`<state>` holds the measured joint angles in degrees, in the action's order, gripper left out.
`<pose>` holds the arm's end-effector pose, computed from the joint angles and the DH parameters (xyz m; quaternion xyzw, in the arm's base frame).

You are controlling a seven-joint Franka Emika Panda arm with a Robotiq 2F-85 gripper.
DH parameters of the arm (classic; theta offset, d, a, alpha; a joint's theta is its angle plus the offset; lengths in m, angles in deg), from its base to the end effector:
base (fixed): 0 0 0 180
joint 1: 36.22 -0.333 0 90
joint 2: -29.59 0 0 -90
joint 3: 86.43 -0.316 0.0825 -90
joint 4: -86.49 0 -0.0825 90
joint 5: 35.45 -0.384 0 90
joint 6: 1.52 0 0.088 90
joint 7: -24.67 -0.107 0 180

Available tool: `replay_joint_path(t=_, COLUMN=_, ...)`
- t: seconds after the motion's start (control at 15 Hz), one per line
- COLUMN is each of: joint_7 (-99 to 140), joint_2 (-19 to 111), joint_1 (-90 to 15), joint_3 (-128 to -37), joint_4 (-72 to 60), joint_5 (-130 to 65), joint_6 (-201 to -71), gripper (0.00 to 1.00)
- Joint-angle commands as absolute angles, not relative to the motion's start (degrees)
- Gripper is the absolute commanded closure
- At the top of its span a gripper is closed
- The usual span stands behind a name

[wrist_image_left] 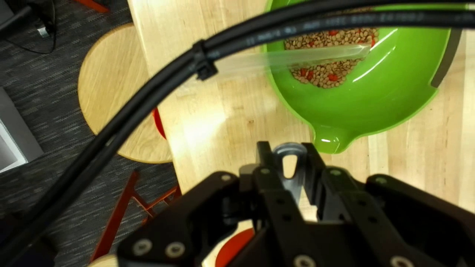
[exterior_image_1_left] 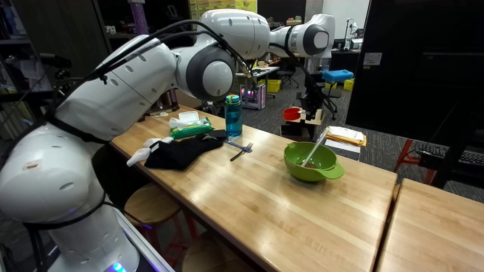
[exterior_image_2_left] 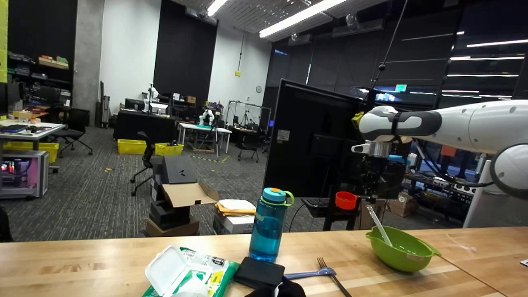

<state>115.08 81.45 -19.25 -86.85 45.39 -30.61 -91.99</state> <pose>0.7353 -0.2306 0.4154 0.7986 0.6002 -0.0445 0.0059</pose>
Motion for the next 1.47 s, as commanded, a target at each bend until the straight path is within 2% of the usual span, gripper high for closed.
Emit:
replay_joint_path(t=0.0, joint_7=113.9, joint_2=73.2, joint_1=-18.2, joint_3=-86.7, joint_4=32.1, joint_5=-30.9, joint_6=-96.8, gripper=0.94)
replay_joint_path(t=0.8, joint_7=111.7, joint_2=56.1, joint_1=-14.6, joint_3=-86.5, joint_4=2.3, joint_5=-30.8, joint_6=-109.9, gripper=0.94)
replay_joint_path(t=1.4, joint_7=110.1, joint_2=41.0, joint_1=-16.9, joint_3=-80.6, joint_4=-20.9, joint_5=-31.1, joint_6=-119.1, gripper=0.94)
